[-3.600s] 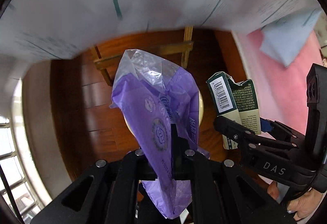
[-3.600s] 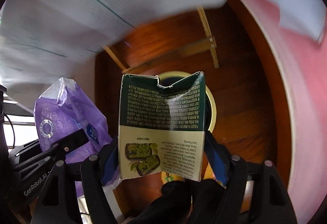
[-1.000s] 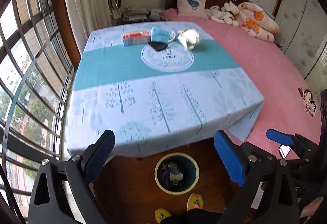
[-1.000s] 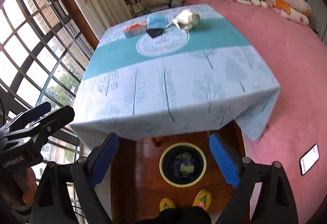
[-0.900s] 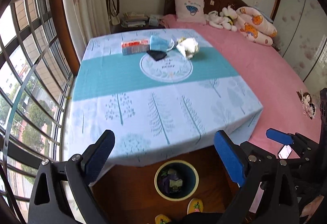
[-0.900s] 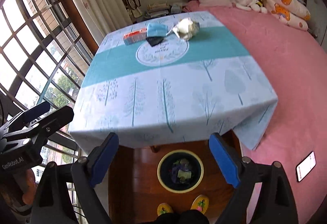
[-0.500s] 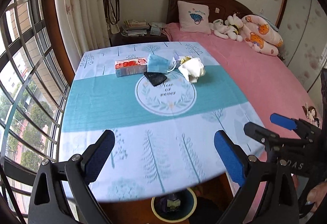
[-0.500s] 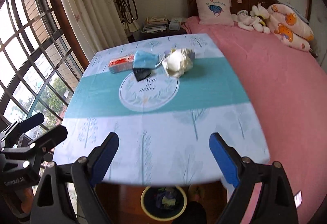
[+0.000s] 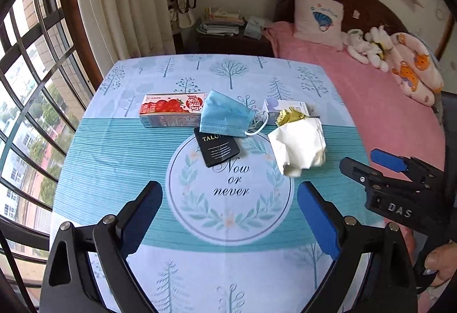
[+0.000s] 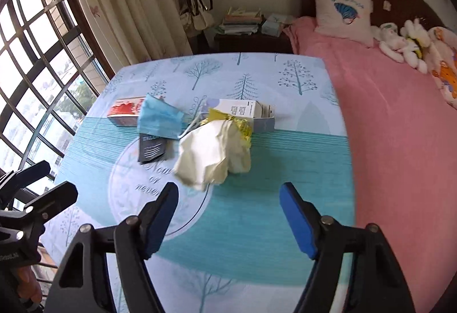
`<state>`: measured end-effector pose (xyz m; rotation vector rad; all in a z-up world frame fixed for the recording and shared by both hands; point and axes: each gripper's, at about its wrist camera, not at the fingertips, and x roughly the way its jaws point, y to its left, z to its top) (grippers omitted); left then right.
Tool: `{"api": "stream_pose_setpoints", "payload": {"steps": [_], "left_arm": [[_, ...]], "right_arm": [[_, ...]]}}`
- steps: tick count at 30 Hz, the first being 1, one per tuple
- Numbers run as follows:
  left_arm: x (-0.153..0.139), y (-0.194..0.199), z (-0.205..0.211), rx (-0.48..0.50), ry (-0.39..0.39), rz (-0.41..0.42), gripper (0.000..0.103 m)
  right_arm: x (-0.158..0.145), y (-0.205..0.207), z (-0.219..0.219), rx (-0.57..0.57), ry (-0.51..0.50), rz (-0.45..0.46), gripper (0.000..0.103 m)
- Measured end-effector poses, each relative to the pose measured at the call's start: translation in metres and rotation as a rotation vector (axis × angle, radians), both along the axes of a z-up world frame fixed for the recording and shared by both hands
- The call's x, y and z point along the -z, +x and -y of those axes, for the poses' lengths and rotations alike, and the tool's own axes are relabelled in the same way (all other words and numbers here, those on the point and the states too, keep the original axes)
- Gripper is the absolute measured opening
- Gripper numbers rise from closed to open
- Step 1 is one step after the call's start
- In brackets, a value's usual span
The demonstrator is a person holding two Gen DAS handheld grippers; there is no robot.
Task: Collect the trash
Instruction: 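Grasp the white tissue with the right tool while the left tool grasps the yellow wrapper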
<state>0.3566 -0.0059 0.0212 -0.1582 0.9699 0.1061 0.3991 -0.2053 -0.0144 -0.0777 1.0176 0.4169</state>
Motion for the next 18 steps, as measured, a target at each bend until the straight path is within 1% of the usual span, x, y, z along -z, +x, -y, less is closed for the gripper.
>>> {"api": "stream_pose_setpoints", "payload": {"steps": [3, 8, 9, 10, 11, 12, 13, 14, 16, 18], "left_arm": [[0.011, 0.022, 0.004, -0.026, 0.003, -0.03, 0.094], [0.021, 0.042, 0.006, -0.047, 0.014, -0.058, 0.094], [0.022, 0.043, 0.006, -0.05, 0.014, -0.063, 0.094], [0.024, 0.045, 0.007, -0.055, 0.016, -0.068, 0.094], [0.025, 0.046, 0.007, -0.057, 0.017, -0.072, 0.094], [0.026, 0.047, 0.008, -0.059, 0.018, -0.077, 0.094], [0.028, 0.049, 0.009, -0.06, 0.019, -0.084, 0.094], [0.03, 0.05, 0.01, -0.058, 0.019, -0.088, 0.094], [0.031, 0.053, 0.012, -0.05, 0.019, -0.096, 0.094], [0.032, 0.057, 0.017, -0.036, 0.02, -0.098, 0.094]], "right_arm": [[0.017, 0.028, -0.002, -0.028, 0.023, -0.037, 0.073], [0.036, 0.057, -0.012, -0.082, 0.041, -0.07, 0.071], [0.039, 0.059, -0.015, -0.1, 0.046, -0.076, 0.067], [0.042, 0.061, -0.019, -0.117, 0.047, -0.083, 0.058], [0.046, 0.063, -0.023, -0.145, 0.048, -0.095, 0.052], [0.049, 0.062, -0.026, -0.165, 0.046, -0.103, 0.041], [0.051, 0.061, -0.029, -0.185, 0.046, -0.106, 0.038], [0.052, 0.058, -0.03, -0.204, 0.051, -0.103, 0.036], [0.052, 0.055, -0.029, -0.224, 0.072, -0.096, 0.025], [0.052, 0.053, -0.024, -0.234, 0.111, -0.123, 0.022]]}}
